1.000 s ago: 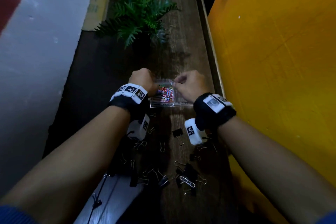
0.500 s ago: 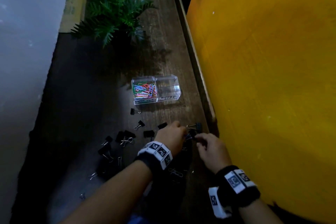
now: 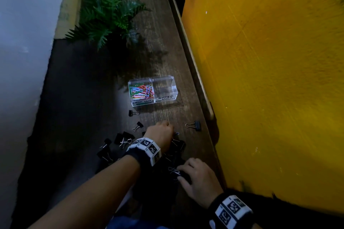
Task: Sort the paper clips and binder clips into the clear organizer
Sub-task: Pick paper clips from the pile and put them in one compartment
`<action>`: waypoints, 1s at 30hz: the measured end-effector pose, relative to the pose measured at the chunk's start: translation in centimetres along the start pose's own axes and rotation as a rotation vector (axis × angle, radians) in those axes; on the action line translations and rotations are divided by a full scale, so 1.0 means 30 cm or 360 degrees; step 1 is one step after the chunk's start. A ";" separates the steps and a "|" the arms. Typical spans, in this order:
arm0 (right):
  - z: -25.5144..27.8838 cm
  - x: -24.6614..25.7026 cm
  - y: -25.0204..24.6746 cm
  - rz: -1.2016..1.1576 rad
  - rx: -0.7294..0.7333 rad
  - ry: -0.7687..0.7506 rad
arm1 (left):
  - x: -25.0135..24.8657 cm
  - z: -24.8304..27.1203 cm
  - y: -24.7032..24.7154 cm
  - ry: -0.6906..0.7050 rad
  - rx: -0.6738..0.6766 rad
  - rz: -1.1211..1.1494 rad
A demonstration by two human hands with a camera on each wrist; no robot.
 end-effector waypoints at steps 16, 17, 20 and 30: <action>-0.072 -0.012 -0.012 -0.0379 0.0013 0.0474 | 0.418 0.300 -0.106 -0.0705 -0.0598 0.0994; -0.073 -0.020 -0.029 -0.0504 -0.0037 0.0520 | 0.440 0.331 -0.090 -0.0750 -0.0616 0.1027; -0.102 -0.034 -0.109 -0.0709 -0.0281 0.0492 | 0.491 0.357 -0.066 -0.0814 -0.0648 0.1100; -0.457 0.110 -0.309 -0.0602 -0.0413 0.0208 | 0.542 0.099 -0.298 -0.0600 -0.0658 0.0720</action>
Point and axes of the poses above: each hand's wrist, its own z-axis away from the middle knuckle, its own y-axis out of the palm, x = y × z, the point moved 7 cm from there along -z, towards the middle knuckle, and after that the axes turned 13 degrees about -z, right-handed, at the moved point
